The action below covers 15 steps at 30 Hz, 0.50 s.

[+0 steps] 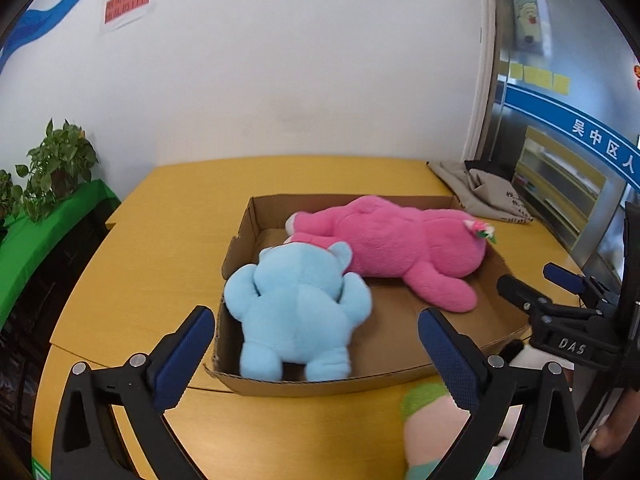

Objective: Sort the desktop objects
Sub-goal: 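Carry the light blue bear into the box and open both grippers, then withdraw both tools and move toward the pink pig plush in teal shirt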

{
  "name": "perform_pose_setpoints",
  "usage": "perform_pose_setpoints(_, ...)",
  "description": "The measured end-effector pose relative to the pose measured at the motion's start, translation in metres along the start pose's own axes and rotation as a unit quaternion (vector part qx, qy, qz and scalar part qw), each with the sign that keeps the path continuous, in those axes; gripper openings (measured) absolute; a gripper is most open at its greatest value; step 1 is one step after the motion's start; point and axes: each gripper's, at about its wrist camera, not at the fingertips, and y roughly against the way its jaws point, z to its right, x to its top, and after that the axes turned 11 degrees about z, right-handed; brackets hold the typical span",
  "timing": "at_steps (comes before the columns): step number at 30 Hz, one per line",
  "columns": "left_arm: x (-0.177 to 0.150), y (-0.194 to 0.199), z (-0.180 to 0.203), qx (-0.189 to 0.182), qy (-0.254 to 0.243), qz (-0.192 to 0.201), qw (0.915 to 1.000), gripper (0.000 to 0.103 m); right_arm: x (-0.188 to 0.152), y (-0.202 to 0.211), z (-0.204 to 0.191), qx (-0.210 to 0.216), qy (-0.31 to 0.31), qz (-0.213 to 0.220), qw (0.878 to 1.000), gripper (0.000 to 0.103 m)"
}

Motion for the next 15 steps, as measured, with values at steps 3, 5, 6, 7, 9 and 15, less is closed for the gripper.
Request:
perform_pose_setpoints(3,-0.004,0.020,0.009,0.003,0.013,0.009,0.9999,0.103,0.000,0.016,0.000,-0.002,0.019,0.000,1.000,0.103)
perform_pose_setpoints(5,-0.008,0.029,0.010,-0.003,0.024,0.008,0.9997,0.103,-0.002,0.026,-0.001,0.009,0.025,-0.005,1.000,0.103)
perform_pose_setpoints(6,-0.009,0.033,0.010,-0.007,0.027,0.009,0.9996,0.103,-0.003,0.033,-0.002,0.005,0.035,-0.001,0.999,0.103)
perform_pose_setpoints(7,-0.011,0.037,0.010,-0.011,0.030,0.010,0.9994,0.103,-0.004,0.039,-0.003,0.000,0.043,0.003,0.999,0.103)
perform_pose_setpoints(9,-0.012,0.043,0.011,-0.004,0.024,0.016,0.9996,0.103,-0.005,0.050,-0.005,-0.005,0.051,0.010,0.999,0.103)
perform_pose_setpoints(15,-0.017,0.047,0.012,-0.007,0.020,0.011,0.9997,0.103,-0.008,0.063,-0.007,-0.020,0.058,0.018,0.998,0.103)
